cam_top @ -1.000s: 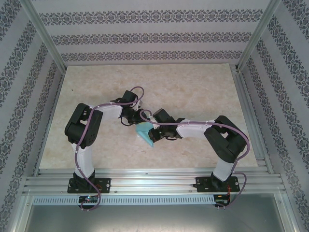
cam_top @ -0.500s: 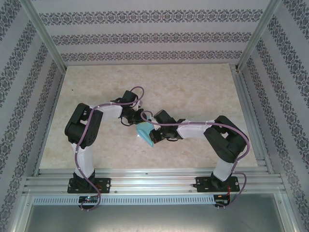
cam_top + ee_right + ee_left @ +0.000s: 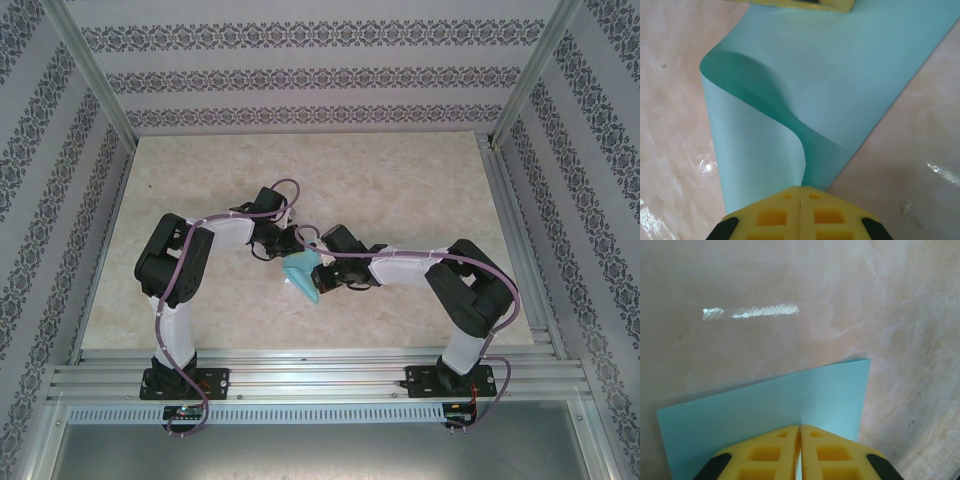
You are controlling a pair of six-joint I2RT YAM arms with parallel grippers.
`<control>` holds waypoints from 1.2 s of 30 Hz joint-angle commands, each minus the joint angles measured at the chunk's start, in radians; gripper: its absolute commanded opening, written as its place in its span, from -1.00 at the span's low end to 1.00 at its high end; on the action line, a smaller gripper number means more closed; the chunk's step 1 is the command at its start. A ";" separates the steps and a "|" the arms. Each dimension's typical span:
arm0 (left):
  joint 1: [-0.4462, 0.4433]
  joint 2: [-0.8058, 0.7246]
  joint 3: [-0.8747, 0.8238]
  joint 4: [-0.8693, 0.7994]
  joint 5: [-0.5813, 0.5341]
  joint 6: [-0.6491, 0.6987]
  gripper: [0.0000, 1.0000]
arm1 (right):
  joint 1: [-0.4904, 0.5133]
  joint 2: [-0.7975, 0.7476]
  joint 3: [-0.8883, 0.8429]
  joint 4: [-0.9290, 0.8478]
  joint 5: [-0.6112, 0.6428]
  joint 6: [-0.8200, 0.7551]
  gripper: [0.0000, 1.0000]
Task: Fold a paper plane with a square sheet of paper (fold left side to right side)
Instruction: Third fold the triangle at the center of the table.
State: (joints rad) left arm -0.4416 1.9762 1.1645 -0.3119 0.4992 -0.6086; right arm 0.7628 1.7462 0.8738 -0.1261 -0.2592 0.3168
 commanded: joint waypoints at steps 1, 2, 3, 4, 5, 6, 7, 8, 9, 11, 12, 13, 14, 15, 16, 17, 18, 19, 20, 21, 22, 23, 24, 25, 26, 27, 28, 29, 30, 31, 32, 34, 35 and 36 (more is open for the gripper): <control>-0.026 0.064 -0.014 -0.062 -0.060 0.021 -0.80 | -0.011 -0.034 -0.011 0.004 0.012 -0.001 -1.00; -0.025 0.064 -0.014 -0.062 -0.060 0.022 -0.80 | -0.011 -0.033 -0.010 0.005 0.014 -0.001 -1.00; -0.026 0.064 -0.014 -0.063 -0.059 0.021 -0.81 | -0.011 -0.029 -0.009 0.003 0.012 -0.002 -1.00; -0.025 0.064 -0.014 -0.062 -0.059 0.021 -0.81 | -0.011 -0.024 -0.009 0.002 0.011 -0.002 -1.00; -0.025 0.064 -0.015 -0.063 -0.060 0.021 -0.81 | -0.011 -0.019 -0.009 0.001 0.011 -0.002 -1.00; -0.025 0.064 -0.013 -0.063 -0.060 0.022 -0.81 | -0.011 -0.015 -0.010 0.001 0.010 -0.002 -1.00; -0.026 0.064 -0.014 -0.063 -0.059 0.021 -0.81 | -0.011 -0.012 -0.010 0.002 0.010 -0.002 -1.00; -0.027 0.064 -0.013 -0.064 -0.058 0.021 -0.81 | -0.010 -0.008 -0.012 0.002 0.012 -0.002 -1.00; -0.026 0.064 -0.014 -0.064 -0.060 0.021 -0.81 | -0.012 -0.005 -0.012 0.003 0.012 -0.001 -1.00; -0.027 0.064 -0.012 -0.064 -0.059 0.021 -0.81 | -0.011 -0.001 -0.010 0.000 0.012 -0.001 -1.00; -0.027 0.064 -0.009 -0.065 -0.059 0.021 -0.81 | -0.011 0.002 -0.010 0.001 0.013 -0.001 -1.00; -0.026 0.064 -0.009 -0.066 -0.059 0.021 -0.81 | -0.011 0.004 -0.010 0.000 0.014 -0.001 -1.00; -0.027 0.064 -0.009 -0.066 -0.058 0.022 -0.81 | -0.011 0.005 -0.012 0.000 0.014 0.000 -1.00; -0.027 0.064 -0.009 -0.068 -0.060 0.023 -0.81 | -0.011 0.005 -0.013 -0.002 0.015 0.000 -1.00; -0.028 0.064 -0.008 -0.067 -0.060 0.023 -0.81 | -0.011 0.004 -0.014 -0.002 0.018 0.000 -1.00; -0.028 0.064 -0.007 -0.068 -0.060 0.023 -0.81 | -0.011 0.003 -0.015 -0.003 0.017 0.001 -1.00; -0.027 0.064 -0.008 -0.070 -0.060 0.023 -0.81 | -0.011 0.003 -0.017 -0.001 0.018 0.001 -1.00; -0.029 0.064 -0.008 -0.069 -0.061 0.023 -0.81 | -0.010 0.003 -0.018 -0.001 0.015 0.002 -1.00; -0.028 0.064 -0.007 -0.069 -0.060 0.023 -0.81 | -0.010 0.003 -0.019 -0.001 0.015 0.002 -1.00; -0.028 0.064 -0.006 -0.069 -0.061 0.023 -0.81 | -0.011 0.005 -0.021 -0.002 0.015 0.002 -1.00; -0.028 0.064 -0.008 -0.069 -0.061 0.023 -0.81 | -0.011 0.007 -0.021 -0.002 0.015 0.003 -1.00; -0.028 0.065 -0.008 -0.070 -0.061 0.023 -0.81 | -0.010 0.006 -0.021 -0.004 0.016 0.004 -1.00; -0.028 0.065 -0.007 -0.070 -0.062 0.022 -0.81 | -0.011 0.009 -0.022 -0.003 0.015 0.004 -1.00; -0.028 0.066 -0.008 -0.070 -0.062 0.023 -0.81 | -0.011 0.008 -0.022 -0.004 0.018 0.005 -1.00; -0.028 0.065 -0.007 -0.070 -0.062 0.024 -0.82 | -0.011 0.007 -0.024 -0.003 0.018 0.005 -1.00; -0.028 0.065 -0.008 -0.070 -0.061 0.023 -0.81 | -0.010 0.006 -0.025 -0.002 0.019 0.007 -1.00; -0.029 0.066 -0.007 -0.070 -0.061 0.024 -0.82 | -0.011 0.006 -0.027 -0.002 0.020 0.006 -1.00; -0.028 0.066 -0.008 -0.070 -0.062 0.024 -0.82 | -0.011 0.004 -0.028 -0.001 0.020 0.007 -1.00; -0.028 0.065 -0.007 -0.070 -0.063 0.024 -0.82 | -0.011 0.006 -0.029 -0.001 0.021 0.006 -1.00; -0.028 0.065 -0.007 -0.070 -0.062 0.024 -0.81 | -0.011 0.006 -0.027 -0.002 0.021 0.008 -1.00; -0.028 0.065 -0.007 -0.071 -0.061 0.025 -0.82 | -0.010 0.007 -0.026 -0.002 0.019 0.008 -1.00; -0.028 0.066 -0.008 -0.071 -0.062 0.024 -0.81 | -0.011 0.015 -0.021 -0.006 0.019 0.008 -1.00; -0.028 0.066 -0.007 -0.072 -0.061 0.024 -0.81 | -0.011 0.018 -0.020 -0.006 0.016 0.008 -1.00; -0.029 0.067 -0.008 -0.070 -0.061 0.024 -0.81 | -0.011 0.023 -0.018 -0.008 0.016 0.007 -1.00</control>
State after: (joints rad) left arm -0.4473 1.9808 1.1721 -0.3122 0.4953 -0.6060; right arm 0.7567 1.7458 0.8589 -0.1307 -0.2558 0.3172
